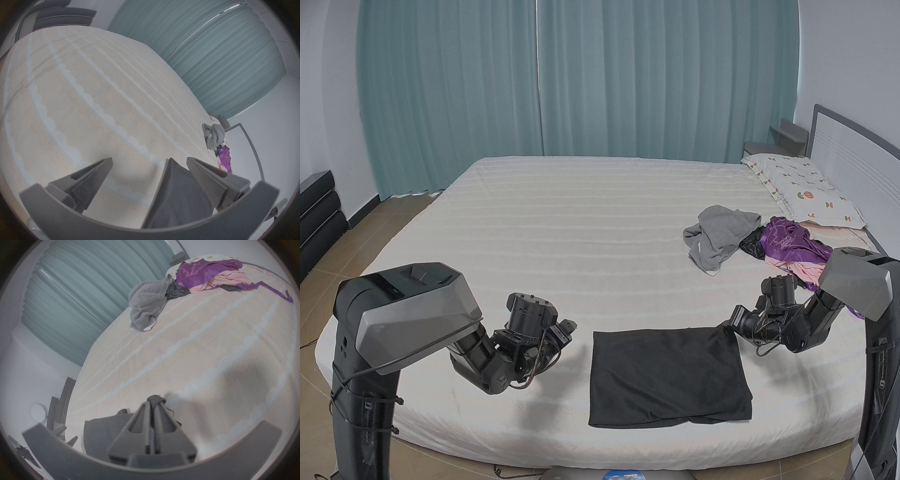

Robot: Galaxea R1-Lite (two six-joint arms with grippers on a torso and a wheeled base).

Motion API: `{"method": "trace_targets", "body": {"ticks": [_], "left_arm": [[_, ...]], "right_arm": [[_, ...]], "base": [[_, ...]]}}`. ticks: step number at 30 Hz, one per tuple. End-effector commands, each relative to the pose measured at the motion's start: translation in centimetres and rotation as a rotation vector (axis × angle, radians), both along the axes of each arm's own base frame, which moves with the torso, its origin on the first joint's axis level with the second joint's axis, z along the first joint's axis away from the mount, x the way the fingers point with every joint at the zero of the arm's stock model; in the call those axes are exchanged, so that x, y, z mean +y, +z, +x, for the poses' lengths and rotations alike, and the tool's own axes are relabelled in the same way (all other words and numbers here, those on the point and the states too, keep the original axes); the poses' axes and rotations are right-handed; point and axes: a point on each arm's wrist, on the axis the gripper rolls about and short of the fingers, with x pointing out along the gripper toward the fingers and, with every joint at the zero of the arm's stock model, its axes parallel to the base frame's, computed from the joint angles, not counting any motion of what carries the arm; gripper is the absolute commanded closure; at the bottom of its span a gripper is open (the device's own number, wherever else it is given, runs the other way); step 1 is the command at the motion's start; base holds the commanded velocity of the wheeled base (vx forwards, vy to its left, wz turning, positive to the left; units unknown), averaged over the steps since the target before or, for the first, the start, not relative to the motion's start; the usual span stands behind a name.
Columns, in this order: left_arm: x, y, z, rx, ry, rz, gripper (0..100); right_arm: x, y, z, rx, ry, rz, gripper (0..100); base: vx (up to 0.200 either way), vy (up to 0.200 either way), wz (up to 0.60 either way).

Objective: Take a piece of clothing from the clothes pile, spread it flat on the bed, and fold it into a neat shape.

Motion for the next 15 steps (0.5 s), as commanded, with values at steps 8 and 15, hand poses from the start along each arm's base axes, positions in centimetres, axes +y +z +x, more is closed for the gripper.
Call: {"method": "trace_targets", "body": {"ticks": [8, 15], "left_arm": [[0.0, -0.2, 0.0, 0.003, 0.000, 0.003, 0], [0.0, -0.2, 0.0, 0.004, 0.000, 0.003, 0]], "right_arm": [[-1.0, 0.1, 0.9, 0.006, -0.045, 0.007, 100], [-1.3, -0.2, 1.0, 0.030, -0.050, 0.005, 100]], "base": [[0.000, 0.000, 0.00], [0.000, 0.000, 0.00]]}}
